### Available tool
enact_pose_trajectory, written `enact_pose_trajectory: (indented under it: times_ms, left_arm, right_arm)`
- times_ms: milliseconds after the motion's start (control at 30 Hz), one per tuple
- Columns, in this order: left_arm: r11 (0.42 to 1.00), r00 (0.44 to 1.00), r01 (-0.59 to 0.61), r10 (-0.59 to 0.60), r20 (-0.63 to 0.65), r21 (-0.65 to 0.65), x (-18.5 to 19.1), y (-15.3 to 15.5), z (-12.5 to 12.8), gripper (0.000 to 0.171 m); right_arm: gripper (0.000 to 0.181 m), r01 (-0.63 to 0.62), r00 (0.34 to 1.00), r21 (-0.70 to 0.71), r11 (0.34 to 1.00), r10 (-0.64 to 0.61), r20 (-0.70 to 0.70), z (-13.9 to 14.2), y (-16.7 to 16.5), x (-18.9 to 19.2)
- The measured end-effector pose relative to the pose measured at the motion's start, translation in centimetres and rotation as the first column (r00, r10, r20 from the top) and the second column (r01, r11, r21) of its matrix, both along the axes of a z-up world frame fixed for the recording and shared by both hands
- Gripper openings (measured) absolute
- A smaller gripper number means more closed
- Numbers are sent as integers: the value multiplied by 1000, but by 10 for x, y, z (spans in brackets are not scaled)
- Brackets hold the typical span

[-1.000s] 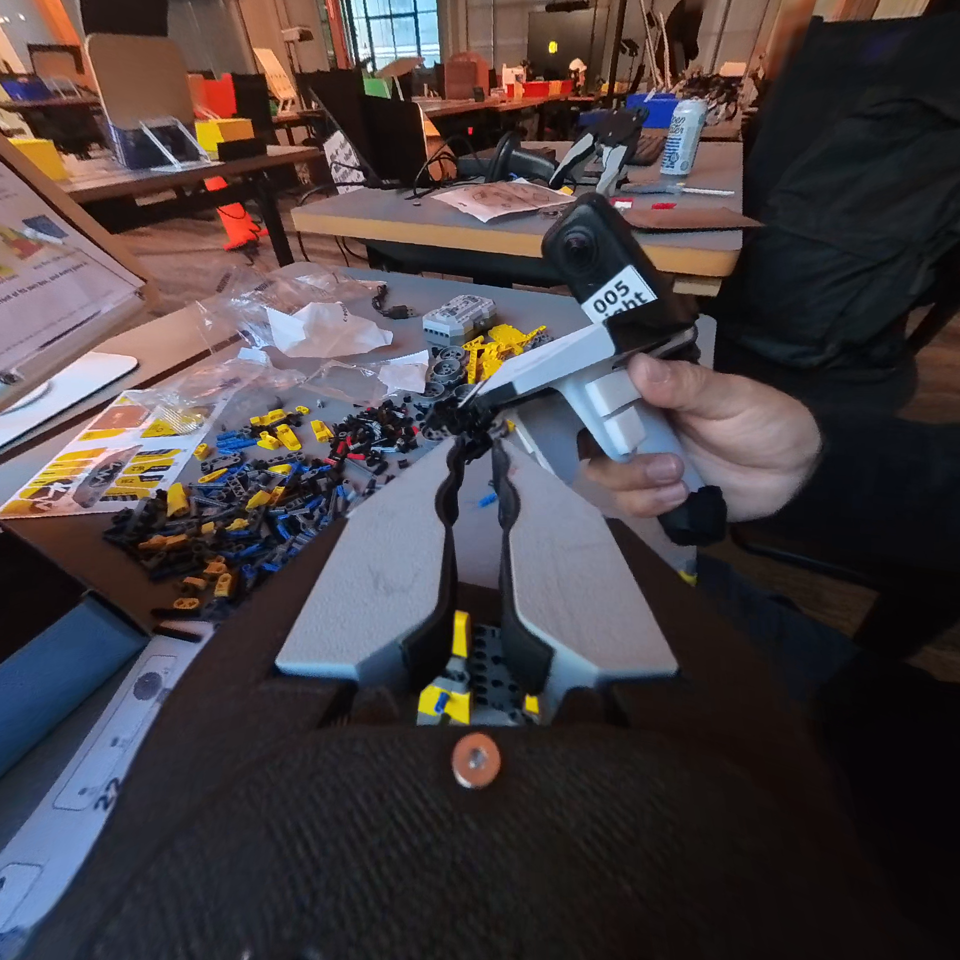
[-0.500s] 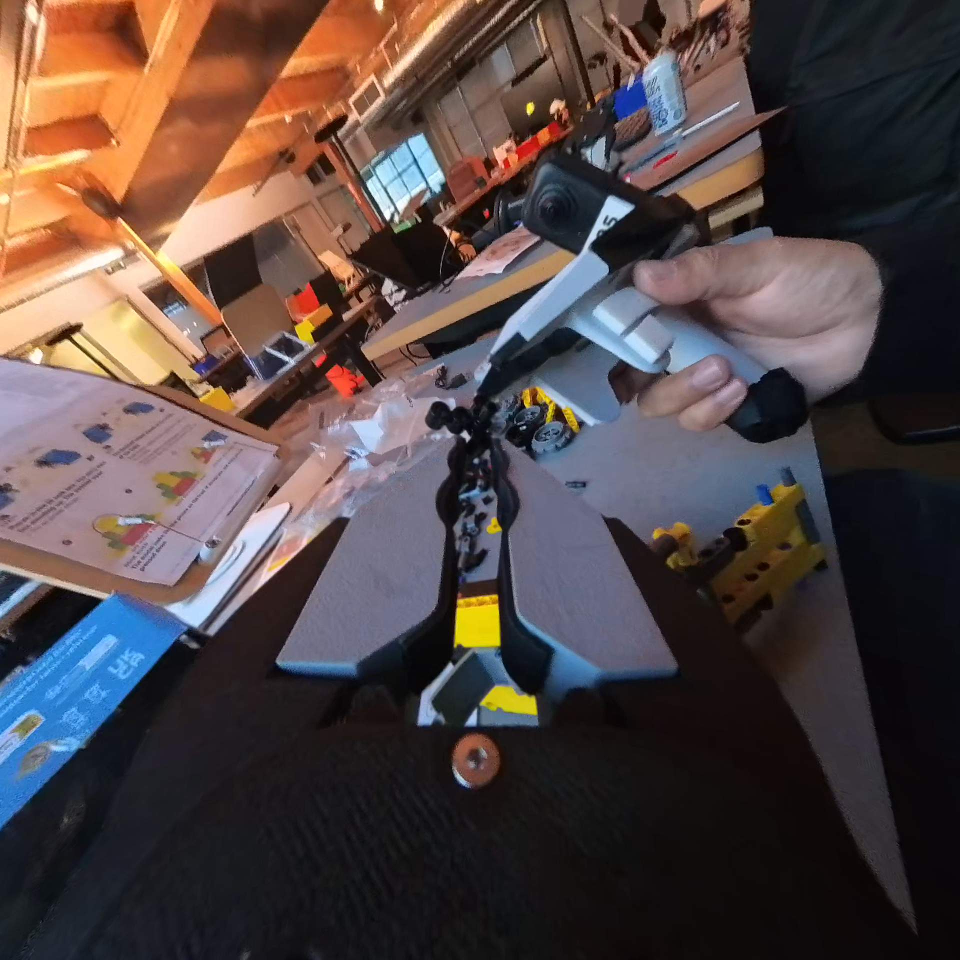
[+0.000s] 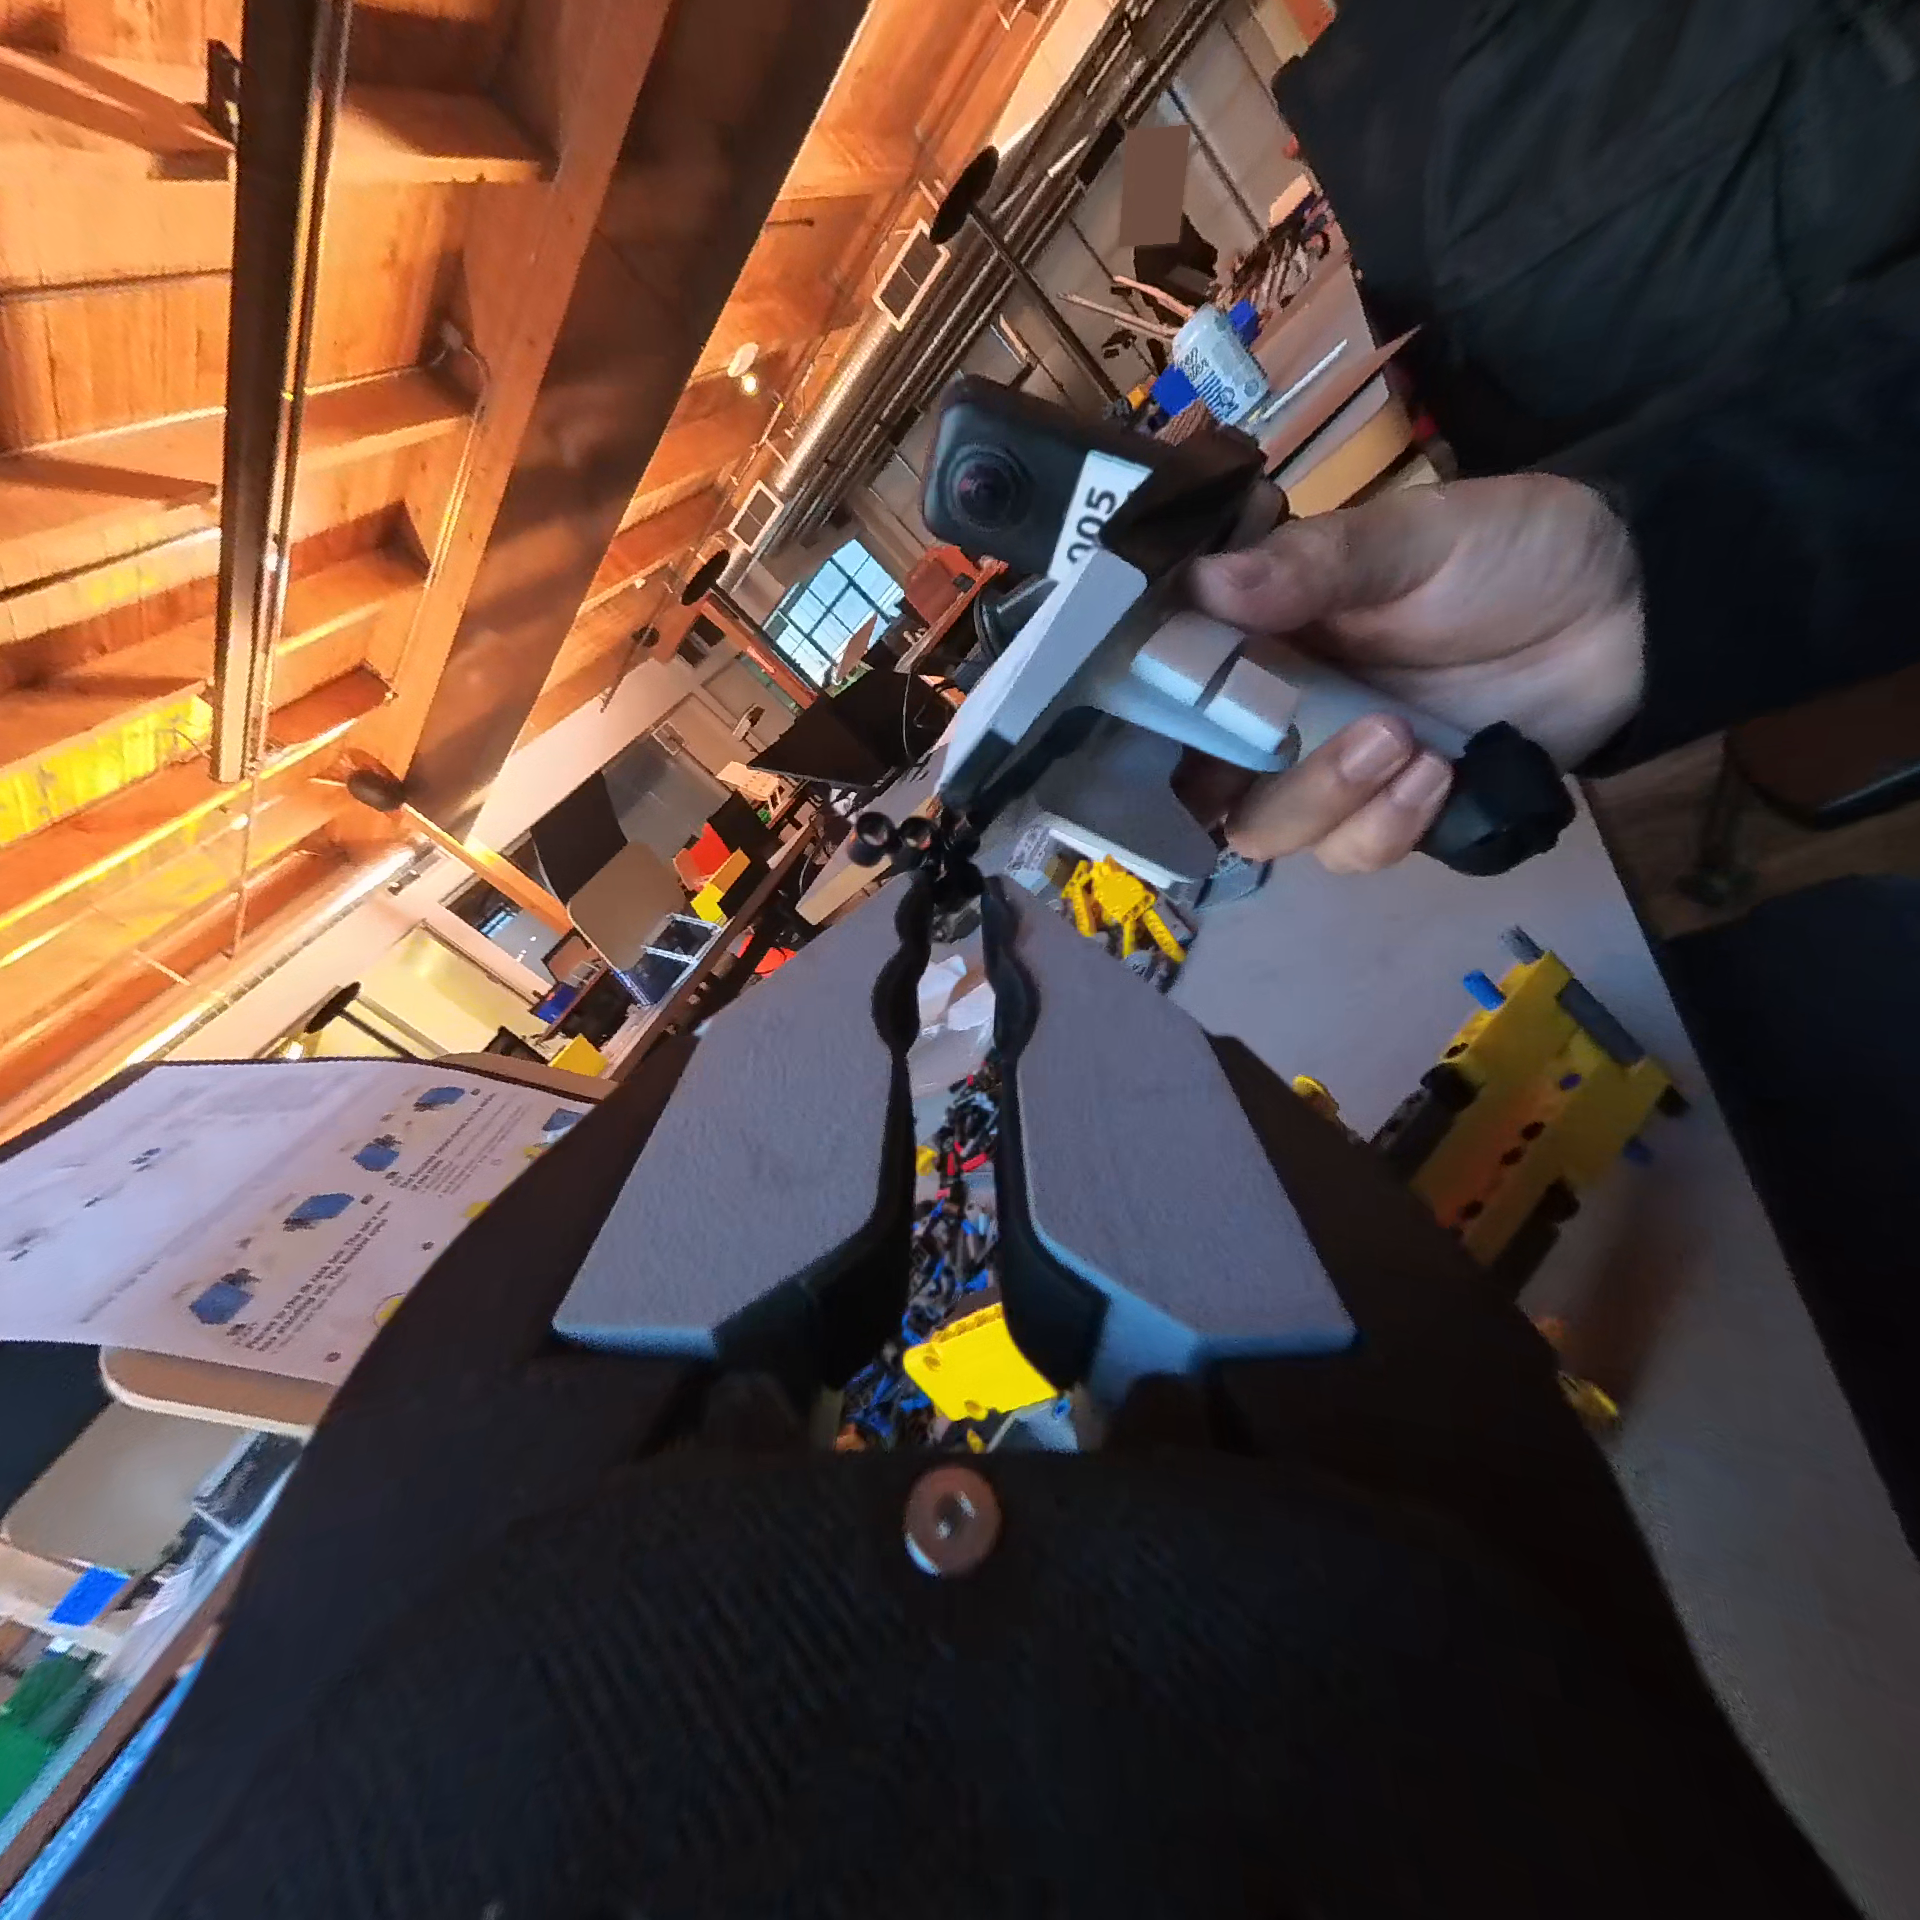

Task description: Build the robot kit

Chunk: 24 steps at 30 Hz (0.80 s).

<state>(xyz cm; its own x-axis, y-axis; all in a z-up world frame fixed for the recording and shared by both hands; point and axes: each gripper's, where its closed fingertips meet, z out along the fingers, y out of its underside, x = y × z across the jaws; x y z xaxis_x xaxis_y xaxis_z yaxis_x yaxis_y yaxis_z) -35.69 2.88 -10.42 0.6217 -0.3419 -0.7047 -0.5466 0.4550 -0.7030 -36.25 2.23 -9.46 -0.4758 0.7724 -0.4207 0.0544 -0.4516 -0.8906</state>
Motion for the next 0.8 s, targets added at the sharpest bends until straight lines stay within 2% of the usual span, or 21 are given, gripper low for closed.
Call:
enact_pose_trajectory:
  times_ms: [133,200,267,333,400,433,467,500,533,633,733,800]
  left_arm:
    - [1000,999,-15,15,-33,3,0,3,0,6]
    - [999,999,-30,30,-29,-24,-3,7,-5,8]
    - [998,999,-31,31,-13,-61,-11,9,-12,21]
    - [982,997,44,-33,68,-182,-17,4,-19,22]
    - [917,970,169,-89,228,-362,-20,0,-23,25]
    - [875,950,201,-63,307,-441,-23,3,-22,31]
    - [823,926,258,-61,374,-505,-23,3,-22,35]
    - [763,894,345,-90,439,-546,-19,-3,-19,31]
    - [727,868,384,-74,491,-569,-20,-2,-16,27]
    - [663,837,419,-17,547,-621,-26,4,-17,23]
    - [567,798,507,-23,602,-650,-21,1,-20,30]
    - [549,787,524,-21,616,-651,-19,1,-20,29]
  right_arm:
    - [9,98,995,151,984,-96,-20,-1,3,0]
    - [9,192,981,314,930,-189,-43,-4,7,-1]
    - [9,290,954,503,814,-288,-83,-7,11,0]
    - [8,351,924,682,642,-357,-139,-12,12,2]
    - [8,357,903,816,454,-391,-178,-21,11,1]
    - [8,354,894,858,372,-404,-194,-25,12,0]
    - [8,346,889,885,311,-410,-203,-30,13,-1]
    - [8,336,888,903,270,-411,-207,-33,14,-2]
    - [8,327,889,913,243,-407,-210,-36,14,-3]
    - [8,315,895,931,185,-384,-227,-39,10,-5]
    - [8,327,888,934,143,-384,-252,-38,10,-7]
    - [8,333,885,933,135,-386,-260,-39,11,-9]
